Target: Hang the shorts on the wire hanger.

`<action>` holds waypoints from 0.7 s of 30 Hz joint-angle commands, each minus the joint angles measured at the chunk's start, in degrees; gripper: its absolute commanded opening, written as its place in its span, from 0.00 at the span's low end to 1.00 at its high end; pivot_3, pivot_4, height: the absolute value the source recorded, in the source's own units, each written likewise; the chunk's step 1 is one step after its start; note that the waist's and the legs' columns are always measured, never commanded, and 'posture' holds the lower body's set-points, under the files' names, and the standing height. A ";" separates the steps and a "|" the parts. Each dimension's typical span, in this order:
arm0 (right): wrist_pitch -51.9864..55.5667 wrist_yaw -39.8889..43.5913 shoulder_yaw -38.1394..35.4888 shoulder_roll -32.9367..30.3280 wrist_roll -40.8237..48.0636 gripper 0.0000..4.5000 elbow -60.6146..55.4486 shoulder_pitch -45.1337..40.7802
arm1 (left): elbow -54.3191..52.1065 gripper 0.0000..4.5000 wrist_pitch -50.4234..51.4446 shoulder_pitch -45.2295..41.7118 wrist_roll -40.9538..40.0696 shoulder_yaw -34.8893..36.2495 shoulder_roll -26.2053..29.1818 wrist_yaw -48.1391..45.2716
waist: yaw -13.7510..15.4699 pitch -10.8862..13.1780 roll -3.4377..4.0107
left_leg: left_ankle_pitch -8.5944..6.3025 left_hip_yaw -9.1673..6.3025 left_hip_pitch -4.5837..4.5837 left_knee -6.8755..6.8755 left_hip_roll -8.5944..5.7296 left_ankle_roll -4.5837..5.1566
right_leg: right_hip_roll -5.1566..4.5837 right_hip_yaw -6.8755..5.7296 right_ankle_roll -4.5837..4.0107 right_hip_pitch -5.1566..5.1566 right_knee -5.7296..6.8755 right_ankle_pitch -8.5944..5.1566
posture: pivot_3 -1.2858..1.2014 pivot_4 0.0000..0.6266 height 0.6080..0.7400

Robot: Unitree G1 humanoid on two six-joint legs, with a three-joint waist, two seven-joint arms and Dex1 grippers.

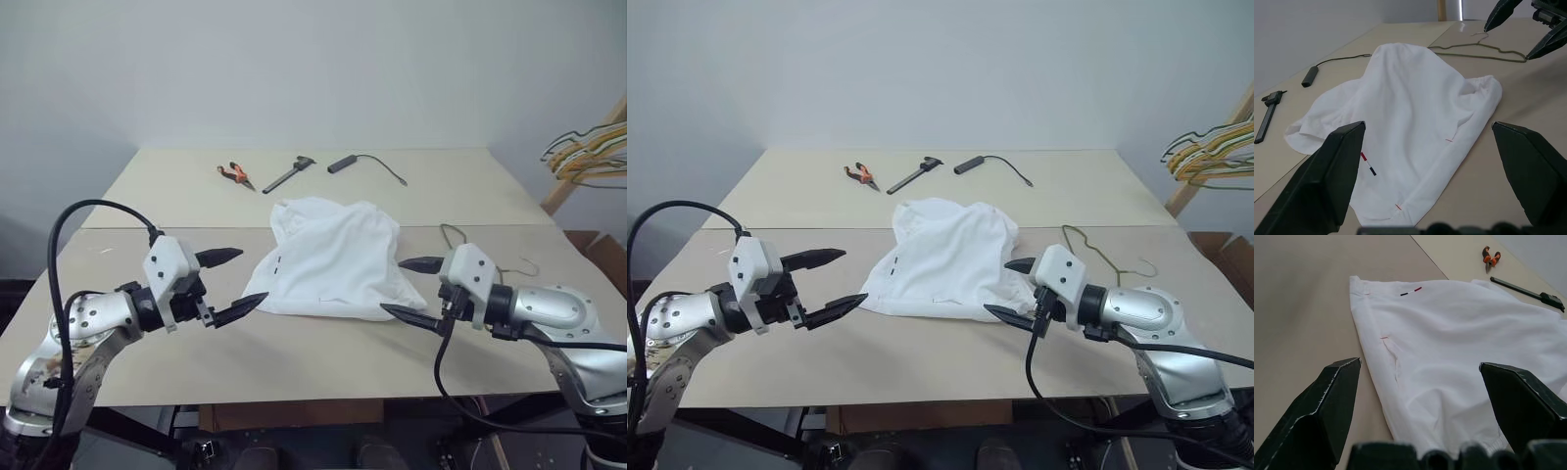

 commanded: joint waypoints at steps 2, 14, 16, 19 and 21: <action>-0.64 0.20 -0.70 -0.42 0.29 1.00 -0.51 -1.66 | -1.17 1.00 0.35 -1.13 -1.79 2.20 -0.47 1.24 | 0.03 0.00 0.00 | 0.00 0.00 0.00 0.00 0.00 0.00 | 0.00 0.00 0.00 0.00 0.00 0.00 | 0.51 0.00 1.00; -5.33 1.60 2.62 -3.31 -6.49 1.00 1.28 -1.85 | -2.77 1.00 0.38 -0.72 -0.29 1.35 0.57 2.19 | 0.06 0.00 0.00 | 0.00 0.00 0.00 0.00 0.00 0.00 | 0.00 0.01 0.00 0.00 0.00 0.00 | 0.52 0.00 1.00; -8.96 2.34 4.83 -5.48 -10.80 1.00 2.65 -1.80 | -3.18 1.00 0.24 -0.17 -0.25 1.48 0.36 2.51 | 0.06 0.00 0.00 | 0.00 0.03 0.01 0.00 0.00 0.00 | 0.00 0.01 0.01 0.00 -0.01 0.00 | 0.52 0.00 1.00; -15.29 3.82 7.53 -8.56 -16.45 1.00 5.32 -1.23 | -4.37 1.00 0.23 1.58 -0.44 1.81 0.21 2.83 | 0.05 0.00 0.00 | 0.00 0.09 0.01 -0.01 0.00 0.00 | -0.01 0.02 0.01 -0.01 -0.02 0.00 | 0.52 0.00 1.00; -18.65 3.67 9.49 -9.56 -20.19 1.00 7.15 -1.14 | -4.65 1.00 0.16 2.23 -0.40 1.97 0.25 2.91 | 0.06 0.00 0.00 | 0.00 0.12 0.01 -0.01 0.00 0.00 | -0.01 0.04 0.01 -0.02 -0.02 -0.01 | 0.52 0.00 1.00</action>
